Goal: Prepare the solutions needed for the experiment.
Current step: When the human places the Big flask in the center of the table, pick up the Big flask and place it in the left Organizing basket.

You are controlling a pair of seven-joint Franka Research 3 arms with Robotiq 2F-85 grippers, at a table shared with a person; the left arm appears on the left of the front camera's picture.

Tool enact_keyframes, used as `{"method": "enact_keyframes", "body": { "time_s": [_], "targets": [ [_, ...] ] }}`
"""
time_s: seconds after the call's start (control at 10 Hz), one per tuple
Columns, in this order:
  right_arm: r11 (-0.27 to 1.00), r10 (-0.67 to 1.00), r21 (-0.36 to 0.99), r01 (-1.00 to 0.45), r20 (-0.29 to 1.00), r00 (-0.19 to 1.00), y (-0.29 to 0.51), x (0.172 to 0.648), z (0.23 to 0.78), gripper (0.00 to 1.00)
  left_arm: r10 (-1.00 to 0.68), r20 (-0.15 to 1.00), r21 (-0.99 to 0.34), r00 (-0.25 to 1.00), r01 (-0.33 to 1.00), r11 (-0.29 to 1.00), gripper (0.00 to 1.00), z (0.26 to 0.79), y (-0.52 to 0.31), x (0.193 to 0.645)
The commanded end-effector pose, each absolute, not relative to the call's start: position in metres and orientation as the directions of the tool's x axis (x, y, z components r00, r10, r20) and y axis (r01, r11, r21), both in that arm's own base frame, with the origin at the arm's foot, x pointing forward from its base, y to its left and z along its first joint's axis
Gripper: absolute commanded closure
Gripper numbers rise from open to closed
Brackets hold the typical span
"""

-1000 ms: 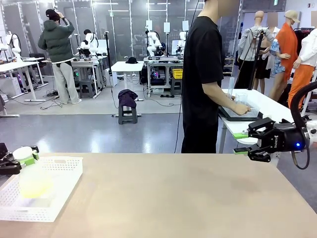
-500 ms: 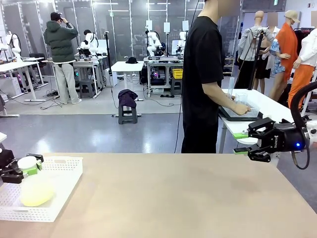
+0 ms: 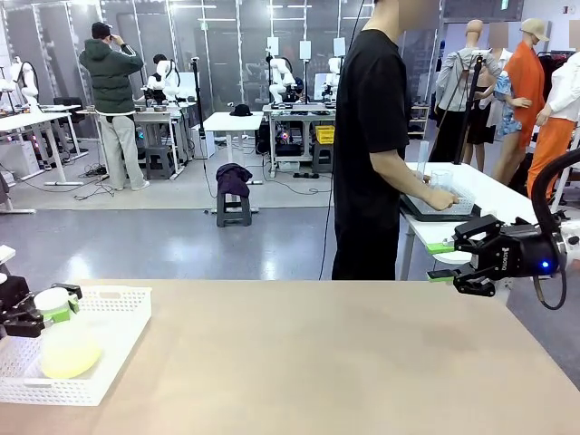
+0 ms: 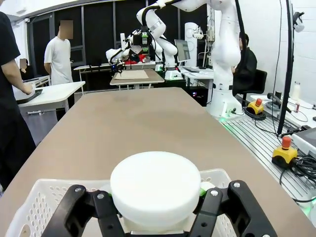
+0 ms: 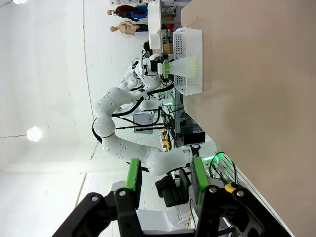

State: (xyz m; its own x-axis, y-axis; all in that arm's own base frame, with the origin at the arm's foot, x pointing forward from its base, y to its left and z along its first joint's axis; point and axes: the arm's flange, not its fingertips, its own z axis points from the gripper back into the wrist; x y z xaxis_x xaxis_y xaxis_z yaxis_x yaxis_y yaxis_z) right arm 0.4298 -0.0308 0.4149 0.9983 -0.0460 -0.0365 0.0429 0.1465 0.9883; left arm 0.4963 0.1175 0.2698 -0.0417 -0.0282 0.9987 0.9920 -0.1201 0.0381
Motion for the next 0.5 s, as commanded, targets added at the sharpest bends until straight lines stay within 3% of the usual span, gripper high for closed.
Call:
{"method": "enact_keyframes", "body": {
  "time_s": [0.0, 0.1, 0.2, 0.3, 0.4],
  "targets": [
    [0.142, -0.042, 0.989, 0.041, -0.035, 0.999, -0.031, 0.429, 0.416, 0.48, -0.029, 0.998, 0.044, -0.048, 0.988, -0.149, 0.56, 0.264, 0.122, 0.498],
    [0.142, -0.042, 0.989, 0.041, -0.035, 0.999, -0.031, 0.429, 0.416, 0.48, -0.04, 0.998, 0.032, -0.038, 0.989, -0.145, 0.39, 0.264, 0.124, 0.497],
    [0.142, -0.042, 0.989, 0.041, -0.035, 0.999, -0.031, 0.429, 0.416, 0.48, -0.052, 0.998, 0.023, -0.03, 0.99, -0.14, 0.37, 0.266, 0.128, 0.495],
    [0.142, -0.042, 0.989, 0.041, -0.035, 0.999, -0.031, 0.429, 0.416, 0.48, -0.061, 0.998, 0.019, -0.027, 0.992, -0.128, 0.2, 0.268, 0.13, 0.495],
    [0.142, -0.042, 0.989, 0.041, -0.035, 0.999, -0.031, 0.429, 0.416, 0.48, -0.076, 0.997, 0.012, -0.021, 0.993, -0.118, 0.17, 0.271, 0.136, 0.491]
  ]
}}
